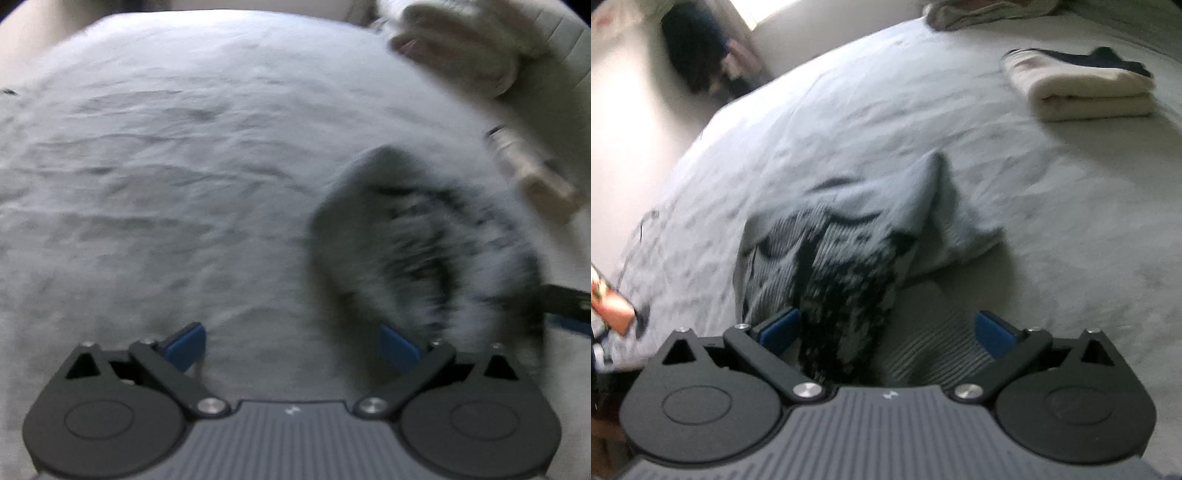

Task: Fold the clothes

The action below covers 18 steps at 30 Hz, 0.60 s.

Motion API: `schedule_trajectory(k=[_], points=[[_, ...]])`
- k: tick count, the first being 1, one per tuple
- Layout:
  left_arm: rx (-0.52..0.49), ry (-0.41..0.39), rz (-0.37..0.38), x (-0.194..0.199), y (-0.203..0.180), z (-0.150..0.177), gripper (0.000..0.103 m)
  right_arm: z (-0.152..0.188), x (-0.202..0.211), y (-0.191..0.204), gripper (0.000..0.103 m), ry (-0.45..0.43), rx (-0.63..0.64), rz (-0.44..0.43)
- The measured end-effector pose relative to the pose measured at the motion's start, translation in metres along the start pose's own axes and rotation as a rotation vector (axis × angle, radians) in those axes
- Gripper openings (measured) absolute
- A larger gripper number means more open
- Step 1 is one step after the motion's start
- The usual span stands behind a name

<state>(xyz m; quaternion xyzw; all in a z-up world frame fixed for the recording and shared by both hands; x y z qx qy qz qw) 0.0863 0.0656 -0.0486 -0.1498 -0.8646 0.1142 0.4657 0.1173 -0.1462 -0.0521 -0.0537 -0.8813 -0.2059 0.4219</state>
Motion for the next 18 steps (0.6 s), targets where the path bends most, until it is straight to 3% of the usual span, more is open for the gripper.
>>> schedule_trajectory(k=[1,3,10,13,14,15,16,18], points=[[0.012,-0.004,0.044,0.002,-0.001,0.0,0.096,-0.002,0.002,-0.006,0.096,-0.007,-0.03,0.003],[0.033,-0.005,0.11,0.003,-0.003,0.001,0.088,-0.005,0.004,-0.015,0.08,-0.01,-0.077,0.006],[0.17,0.035,0.276,-0.01,-0.007,0.007,0.065,-0.002,-0.009,-0.027,0.073,0.05,-0.081,0.077],[0.2,0.037,0.315,-0.018,-0.009,0.007,0.046,0.006,-0.018,-0.025,0.067,0.099,-0.057,0.044],[0.205,0.038,0.327,-0.021,-0.009,0.006,0.038,0.009,-0.02,-0.022,0.061,0.111,-0.044,0.026],[0.206,0.033,0.332,-0.022,-0.011,0.006,0.026,0.011,-0.021,-0.02,0.048,0.127,-0.042,-0.002],[0.205,0.026,0.333,-0.022,-0.013,0.005,0.023,0.012,-0.021,-0.02,0.04,0.145,-0.049,-0.036],[0.2,0.003,0.329,-0.021,-0.016,0.004,0.006,0.014,-0.02,-0.019,0.022,0.176,-0.065,-0.095]])
Point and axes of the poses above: each gripper's, at about its wrist camera, not at the fingertips, and x roughly against the way its jaws point, y to its left, z to its underside, the point moved 3 cm from there along -x, roughly the way its jaws point, and after that the axes turned 7 degrees about z, right-handed, at the moved point
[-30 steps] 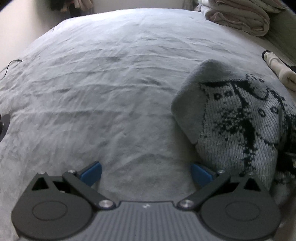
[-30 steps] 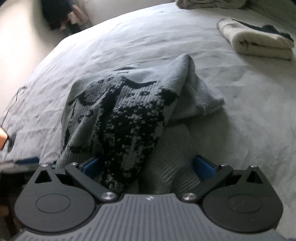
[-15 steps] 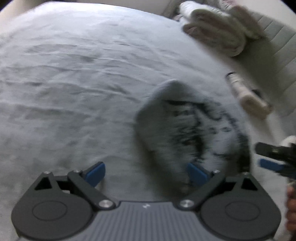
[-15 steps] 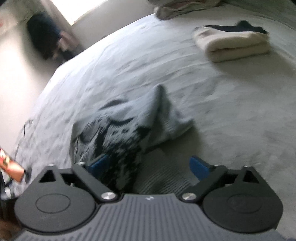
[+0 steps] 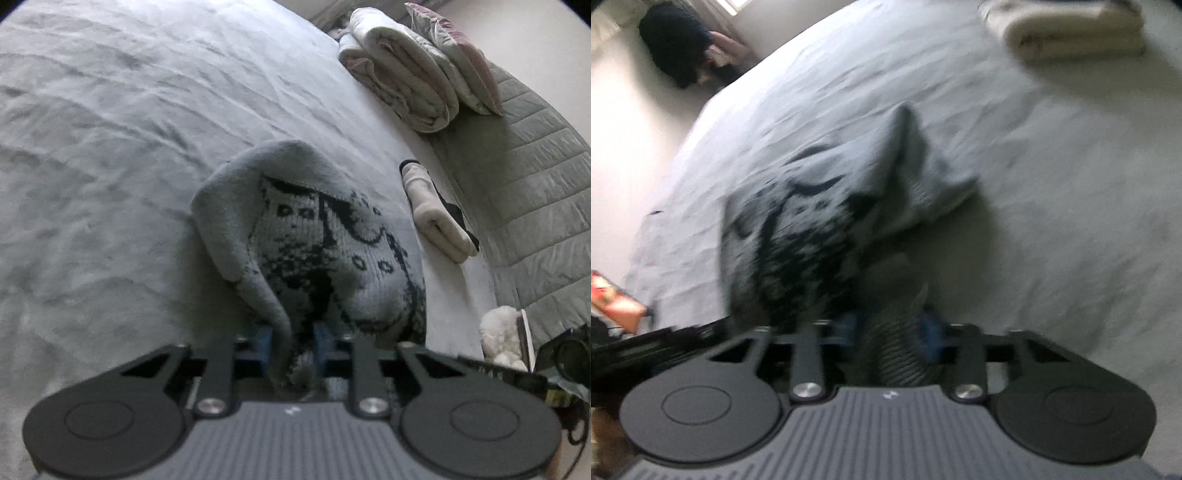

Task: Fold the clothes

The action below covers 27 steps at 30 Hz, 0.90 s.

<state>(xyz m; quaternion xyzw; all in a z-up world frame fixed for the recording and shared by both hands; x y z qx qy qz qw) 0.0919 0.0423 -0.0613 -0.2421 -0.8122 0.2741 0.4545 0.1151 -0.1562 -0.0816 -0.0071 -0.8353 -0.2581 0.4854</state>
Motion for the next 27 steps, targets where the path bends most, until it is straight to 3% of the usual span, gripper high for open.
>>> schedule_trajectory(k=[2,10,16,20,24,25,26,27], points=[[-0.011,-0.041,-0.002,0.005,-0.004,-0.003,0.006,0.002,0.006,-0.001,0.015,0.007,-0.006,-0.036],[-0.092,-0.227,0.066,0.045,-0.031,-0.012,0.005,0.02,0.039,0.024,0.013,0.082,0.058,-0.265],[-0.148,-0.293,0.136,0.066,-0.051,-0.015,0.005,0.039,0.051,0.051,0.01,0.144,0.125,-0.387],[-0.218,-0.318,0.183,0.085,-0.063,-0.014,0.005,0.045,0.055,0.064,0.01,0.177,0.162,-0.396],[-0.31,-0.232,0.169,0.079,-0.069,-0.007,0.005,0.032,0.054,0.052,0.023,0.165,0.153,-0.344],[-0.328,-0.198,0.168,0.074,-0.069,-0.003,0.005,0.028,0.052,0.046,0.033,0.155,0.143,-0.328],[-0.346,-0.162,0.168,0.069,-0.068,0.0,0.005,0.023,0.052,0.041,0.054,0.138,0.126,-0.314],[-0.365,-0.131,0.168,0.064,-0.068,0.004,0.005,0.017,0.052,0.036,0.06,0.119,0.109,-0.301]])
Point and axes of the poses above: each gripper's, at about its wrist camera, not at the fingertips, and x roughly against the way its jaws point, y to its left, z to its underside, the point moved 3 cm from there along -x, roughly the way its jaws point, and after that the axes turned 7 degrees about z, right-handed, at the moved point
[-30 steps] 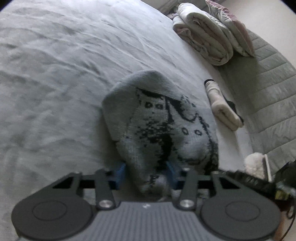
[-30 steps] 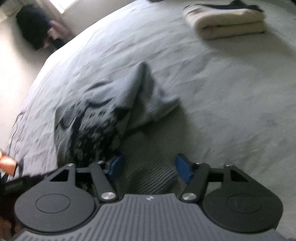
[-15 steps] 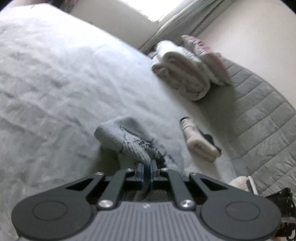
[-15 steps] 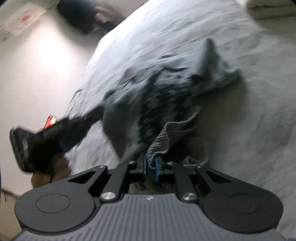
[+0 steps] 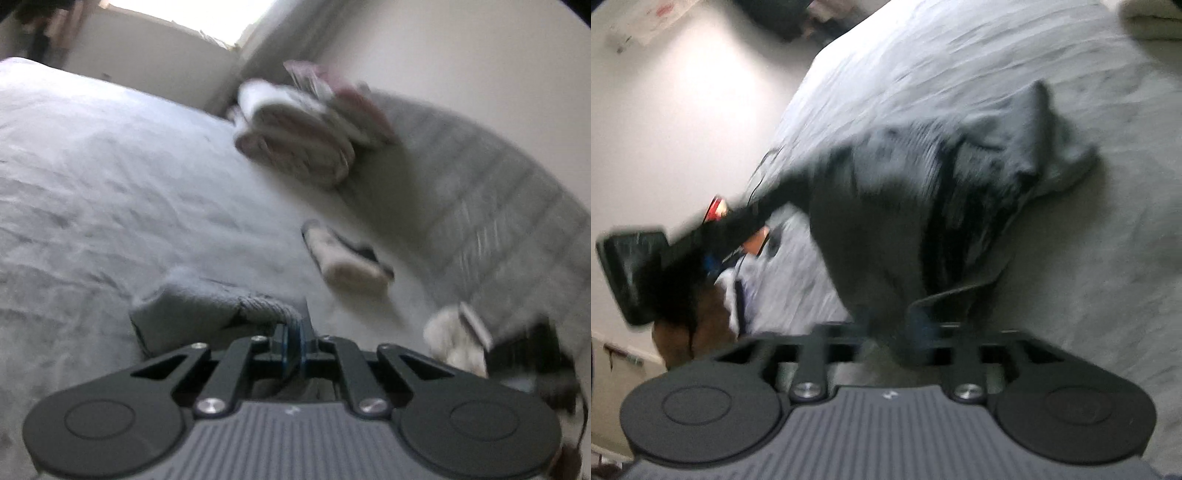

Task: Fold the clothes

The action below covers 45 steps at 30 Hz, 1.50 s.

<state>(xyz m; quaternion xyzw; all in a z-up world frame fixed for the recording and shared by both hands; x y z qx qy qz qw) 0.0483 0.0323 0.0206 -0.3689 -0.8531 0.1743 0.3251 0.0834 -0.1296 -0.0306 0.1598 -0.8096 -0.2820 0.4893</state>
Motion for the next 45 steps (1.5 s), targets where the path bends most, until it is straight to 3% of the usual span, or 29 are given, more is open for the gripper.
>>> schedule_trajectory(k=[9,13,14,17,21,25,27,34,37,39,41,43,45], points=[[-0.162,0.275,0.065,-0.031,-0.012,0.056,0.006,-0.043,-0.012,-0.038,0.06,-0.161,-0.098,0.181],[-0.161,0.306,0.069,-0.031,-0.005,0.059,0.007,-0.059,-0.018,-0.053,0.06,-0.199,-0.142,0.23],[-0.148,0.305,0.075,-0.029,-0.003,0.057,0.01,-0.064,-0.023,-0.057,0.06,-0.208,-0.152,0.24],[-0.123,0.244,0.13,-0.009,0.001,0.039,0.047,-0.072,-0.027,-0.064,0.06,-0.236,-0.187,0.243],[-0.071,0.156,0.156,0.013,0.012,0.014,0.061,-0.085,-0.035,-0.065,0.06,-0.293,-0.221,0.25],[0.044,0.08,0.101,0.015,0.036,-0.006,0.061,-0.089,-0.034,-0.066,0.059,-0.363,-0.229,0.257],[0.091,0.054,0.068,0.013,0.045,-0.011,0.061,-0.088,-0.035,-0.068,0.052,-0.389,-0.233,0.254],[0.076,-0.039,-0.172,0.0,0.058,-0.02,0.065,-0.081,-0.036,-0.066,0.038,-0.404,-0.187,0.242],[0.08,-0.054,-0.239,-0.008,0.067,-0.022,0.074,-0.079,-0.04,-0.061,0.025,-0.397,-0.15,0.256],[0.1,-0.027,-0.278,-0.02,0.074,-0.018,0.076,-0.075,-0.041,-0.059,0.011,-0.376,-0.14,0.242],[0.14,0.015,-0.307,-0.035,0.081,-0.009,0.074,-0.072,-0.038,-0.056,0.01,-0.36,-0.131,0.225],[0.15,0.031,-0.311,-0.044,0.081,0.001,0.054,-0.068,-0.029,-0.053,0.009,-0.367,-0.115,0.214],[0.123,0.017,-0.306,-0.042,0.075,0.005,0.023,-0.064,-0.019,-0.05,0.009,-0.377,-0.104,0.205]])
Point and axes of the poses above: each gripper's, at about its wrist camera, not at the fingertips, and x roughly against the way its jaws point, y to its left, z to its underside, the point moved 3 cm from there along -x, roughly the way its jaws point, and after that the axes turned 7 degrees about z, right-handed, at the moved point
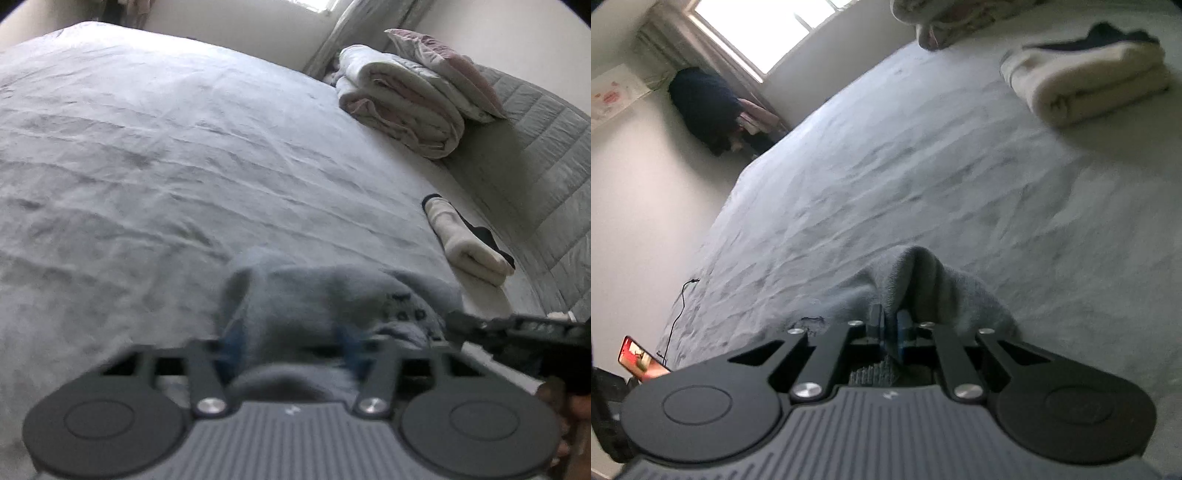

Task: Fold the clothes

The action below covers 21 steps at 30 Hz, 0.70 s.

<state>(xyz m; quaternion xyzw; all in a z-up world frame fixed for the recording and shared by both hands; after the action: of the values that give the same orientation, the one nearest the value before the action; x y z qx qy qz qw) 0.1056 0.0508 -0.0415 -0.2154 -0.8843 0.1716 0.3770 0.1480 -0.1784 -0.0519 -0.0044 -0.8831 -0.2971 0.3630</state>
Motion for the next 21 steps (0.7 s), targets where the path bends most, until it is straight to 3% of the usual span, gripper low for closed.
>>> schedule_trajectory(k=[3,9,17,21], points=[[-0.077,-0.07,0.014,0.02,-0.013,0.002,0.013,0.0,0.018,-0.005,0.009,-0.024,-0.011,-0.003],[-0.249,-0.159,0.147,0.062,-0.044,0.014,0.011,0.004,0.056,-0.017,0.009,-0.058,-0.004,-0.008],[-0.365,-0.106,0.405,0.1,-0.069,0.046,0.001,0.024,0.095,-0.04,0.008,-0.053,0.025,0.021],[-0.449,-0.036,0.424,0.099,-0.078,0.069,0.001,0.042,0.1,-0.05,0.009,-0.018,0.06,0.048]])
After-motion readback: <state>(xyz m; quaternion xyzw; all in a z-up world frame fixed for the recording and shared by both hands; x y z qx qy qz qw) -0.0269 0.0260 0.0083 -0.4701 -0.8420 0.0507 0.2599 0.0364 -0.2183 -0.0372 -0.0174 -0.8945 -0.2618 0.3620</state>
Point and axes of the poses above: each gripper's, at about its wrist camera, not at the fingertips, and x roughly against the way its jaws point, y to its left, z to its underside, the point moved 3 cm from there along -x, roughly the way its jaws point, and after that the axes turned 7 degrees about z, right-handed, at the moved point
